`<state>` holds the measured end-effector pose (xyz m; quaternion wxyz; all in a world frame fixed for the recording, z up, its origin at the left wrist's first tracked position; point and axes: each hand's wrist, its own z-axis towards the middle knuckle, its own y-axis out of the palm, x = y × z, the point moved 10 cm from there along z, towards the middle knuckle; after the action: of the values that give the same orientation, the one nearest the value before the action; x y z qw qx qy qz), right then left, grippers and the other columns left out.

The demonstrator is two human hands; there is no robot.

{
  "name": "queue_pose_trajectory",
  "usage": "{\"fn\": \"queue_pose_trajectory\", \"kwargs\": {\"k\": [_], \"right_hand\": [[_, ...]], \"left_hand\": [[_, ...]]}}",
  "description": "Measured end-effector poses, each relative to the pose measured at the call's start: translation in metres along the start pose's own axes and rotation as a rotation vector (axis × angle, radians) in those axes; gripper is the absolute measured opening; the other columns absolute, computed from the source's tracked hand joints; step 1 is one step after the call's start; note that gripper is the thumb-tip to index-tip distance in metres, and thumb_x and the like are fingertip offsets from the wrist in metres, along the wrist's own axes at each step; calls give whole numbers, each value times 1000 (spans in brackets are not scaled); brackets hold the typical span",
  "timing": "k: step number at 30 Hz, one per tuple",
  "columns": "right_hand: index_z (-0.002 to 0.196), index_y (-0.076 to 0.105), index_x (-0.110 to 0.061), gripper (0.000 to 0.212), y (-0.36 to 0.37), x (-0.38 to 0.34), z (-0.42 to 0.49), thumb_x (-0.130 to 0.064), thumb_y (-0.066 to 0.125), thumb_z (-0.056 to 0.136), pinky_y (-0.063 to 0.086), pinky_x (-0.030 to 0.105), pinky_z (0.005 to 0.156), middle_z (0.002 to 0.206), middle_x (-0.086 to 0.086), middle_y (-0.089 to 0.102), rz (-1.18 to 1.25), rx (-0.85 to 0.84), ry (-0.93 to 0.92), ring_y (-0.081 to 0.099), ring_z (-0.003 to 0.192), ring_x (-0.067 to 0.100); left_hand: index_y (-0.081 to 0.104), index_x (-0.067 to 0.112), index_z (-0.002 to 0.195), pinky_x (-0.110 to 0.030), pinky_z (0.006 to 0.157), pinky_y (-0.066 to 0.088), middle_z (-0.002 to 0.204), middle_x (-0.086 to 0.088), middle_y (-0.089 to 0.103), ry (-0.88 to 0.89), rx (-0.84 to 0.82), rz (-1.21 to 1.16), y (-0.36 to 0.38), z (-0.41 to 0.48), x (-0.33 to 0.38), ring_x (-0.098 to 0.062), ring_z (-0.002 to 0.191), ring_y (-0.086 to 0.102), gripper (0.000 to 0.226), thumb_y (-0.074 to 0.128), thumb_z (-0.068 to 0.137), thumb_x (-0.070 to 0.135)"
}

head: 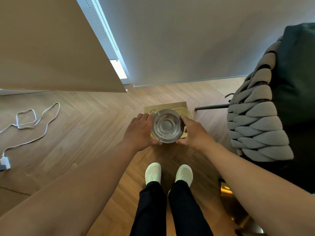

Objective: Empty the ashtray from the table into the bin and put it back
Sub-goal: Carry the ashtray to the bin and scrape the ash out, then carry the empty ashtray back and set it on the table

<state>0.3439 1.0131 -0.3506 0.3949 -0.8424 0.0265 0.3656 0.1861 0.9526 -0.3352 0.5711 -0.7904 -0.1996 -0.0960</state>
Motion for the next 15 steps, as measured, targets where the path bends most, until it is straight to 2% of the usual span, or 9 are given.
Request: {"fn": "queue_pose_trajectory", "kwargs": {"k": [11, 15], "right_hand": [[129, 44, -26, 75, -49, -75, -73, -23, 89, 68, 44, 24, 77, 107, -12, 54, 25, 32, -8, 51, 91, 7], [124, 46, -25, 72, -69, -98, -98, -22, 89, 66, 42, 23, 75, 101, -14, 53, 5, 46, -18, 48, 80, 3]], "left_hand": [[38, 17, 139, -41, 102, 40, 133, -5, 54, 26, 6, 12, -86, -63, 41, -26, 121, 47, 107, 83, 55, 63], [39, 17, 138, -40, 101, 41, 132, -5, 55, 28, 11, -11, -113, -88, 57, -25, 120, 49, 105, 83, 55, 63]]}}
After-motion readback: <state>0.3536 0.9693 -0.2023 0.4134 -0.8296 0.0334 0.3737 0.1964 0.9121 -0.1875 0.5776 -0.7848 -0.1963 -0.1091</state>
